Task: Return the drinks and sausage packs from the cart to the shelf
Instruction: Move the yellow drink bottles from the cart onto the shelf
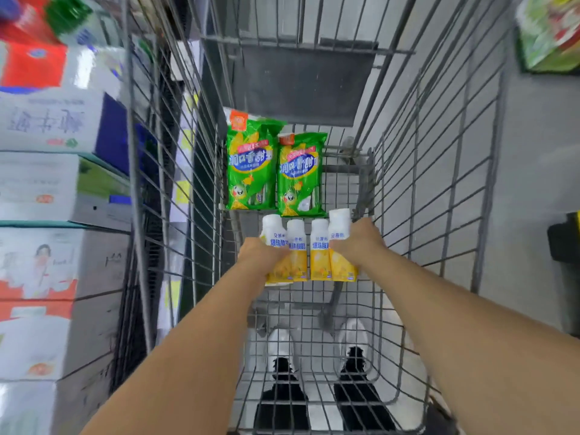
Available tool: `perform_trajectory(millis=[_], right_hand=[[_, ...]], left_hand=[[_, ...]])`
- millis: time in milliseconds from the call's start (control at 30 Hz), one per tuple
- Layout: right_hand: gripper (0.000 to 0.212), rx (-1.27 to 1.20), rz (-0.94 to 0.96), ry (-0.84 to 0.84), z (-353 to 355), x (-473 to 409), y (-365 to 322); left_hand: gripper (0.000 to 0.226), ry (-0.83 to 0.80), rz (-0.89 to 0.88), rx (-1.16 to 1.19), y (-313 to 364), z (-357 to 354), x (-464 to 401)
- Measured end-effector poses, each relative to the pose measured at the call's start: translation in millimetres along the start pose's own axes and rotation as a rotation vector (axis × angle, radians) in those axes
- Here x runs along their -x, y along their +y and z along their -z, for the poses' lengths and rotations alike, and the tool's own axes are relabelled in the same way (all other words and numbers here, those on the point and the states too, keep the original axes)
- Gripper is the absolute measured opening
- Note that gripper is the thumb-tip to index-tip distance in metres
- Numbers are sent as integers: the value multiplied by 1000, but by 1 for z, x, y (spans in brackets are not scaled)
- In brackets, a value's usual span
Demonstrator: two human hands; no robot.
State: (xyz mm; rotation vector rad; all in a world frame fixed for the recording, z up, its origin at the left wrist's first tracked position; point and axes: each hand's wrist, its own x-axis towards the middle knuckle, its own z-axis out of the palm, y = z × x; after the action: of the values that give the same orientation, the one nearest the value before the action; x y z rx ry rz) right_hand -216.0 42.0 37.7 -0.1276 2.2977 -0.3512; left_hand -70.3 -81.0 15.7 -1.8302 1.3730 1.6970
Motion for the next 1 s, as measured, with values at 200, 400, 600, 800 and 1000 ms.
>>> perform_trajectory(millis=[200,400,600,800,1000], right_hand=[[29,-55,236,-3,101,91,-65],[50,-82,488,48,182,195,-131],[47,-91,836,-8,230,318,-188],[56,-77,1196,-164,240,438,-199],[50,39,1414,-397,198,565,-184]], left_hand=[[42,-46,-235,78,71,59,128],[31,62,-477,176,121,129,262],[61,282,-619,311,107,201,392],[47,505,-697,474,36,235,521],[47,803,-716,598,-70,257,634]])
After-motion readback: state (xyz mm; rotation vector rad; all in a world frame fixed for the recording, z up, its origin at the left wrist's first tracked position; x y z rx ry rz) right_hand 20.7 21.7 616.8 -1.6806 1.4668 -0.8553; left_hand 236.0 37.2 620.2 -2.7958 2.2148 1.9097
